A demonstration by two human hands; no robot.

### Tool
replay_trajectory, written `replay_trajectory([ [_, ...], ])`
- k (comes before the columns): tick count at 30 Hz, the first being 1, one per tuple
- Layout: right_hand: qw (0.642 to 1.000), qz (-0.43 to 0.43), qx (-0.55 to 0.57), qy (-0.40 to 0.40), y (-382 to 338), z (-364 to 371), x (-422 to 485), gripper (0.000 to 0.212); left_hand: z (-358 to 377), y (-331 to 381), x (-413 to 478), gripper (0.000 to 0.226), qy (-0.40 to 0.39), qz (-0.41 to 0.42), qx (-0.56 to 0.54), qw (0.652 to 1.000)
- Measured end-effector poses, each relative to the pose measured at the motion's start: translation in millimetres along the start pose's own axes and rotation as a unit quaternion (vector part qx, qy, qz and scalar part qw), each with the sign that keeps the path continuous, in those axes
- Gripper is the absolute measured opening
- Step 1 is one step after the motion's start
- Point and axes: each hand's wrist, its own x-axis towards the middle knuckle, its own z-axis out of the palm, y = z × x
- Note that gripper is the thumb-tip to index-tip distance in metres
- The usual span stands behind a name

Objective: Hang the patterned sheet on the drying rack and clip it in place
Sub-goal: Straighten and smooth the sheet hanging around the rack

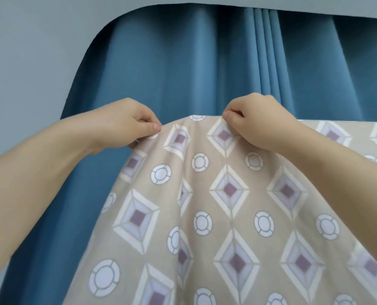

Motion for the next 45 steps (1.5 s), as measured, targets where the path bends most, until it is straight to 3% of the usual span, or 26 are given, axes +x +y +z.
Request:
replay_trajectory([
  [8,0.999,0.023,-0.030,-0.008,-15,-12,4,0.028,-6,-7,0,0.019,-0.008,0.014,-0.095,0.995],
  [14,0.998,0.054,-0.039,0.000,-29,2,10,0.026,-1,-11,6,0.020,0.148,0.033,0.022,0.988],
  [16,0.998,0.052,-0.032,0.004,-34,5,14,0.026,-5,-14,9,0.019,0.167,0.018,0.033,0.985],
  [18,0.997,0.061,-0.029,-0.025,-38,6,19,0.024,-6,-17,12,0.020,0.114,-0.022,0.032,0.993],
  [21,0.987,0.102,-0.033,-0.117,-41,-1,30,0.018,-7,-13,14,0.019,-0.032,-0.088,-0.017,0.995],
  [23,0.983,0.113,-0.019,-0.143,-44,-5,32,0.020,-6,-12,14,0.016,-0.094,-0.085,-0.024,0.992],
  [25,0.985,0.100,0.008,-0.138,-45,-6,31,0.022,-3,-9,14,0.015,-0.108,-0.059,-0.050,0.991],
  [28,0.991,0.068,0.025,-0.114,-47,-1,22,0.026,2,-10,13,0.019,-0.086,-0.025,-0.171,0.981],
  [34,0.986,0.096,0.092,-0.105,-51,1,28,0.016,10,-20,10,0.030,-0.024,-0.011,-0.222,0.975],
  [38,0.987,0.103,0.089,-0.087,-54,1,33,0.023,9,-22,15,0.027,0.071,0.037,-0.087,0.993],
  [42,0.988,0.101,0.091,-0.071,-58,3,39,0.020,4,-17,27,0.025,0.153,0.045,-0.080,0.984],
  [45,0.993,0.095,0.060,-0.040,-59,14,46,0.016,5,-19,37,0.026,0.132,0.018,-0.083,0.988],
])
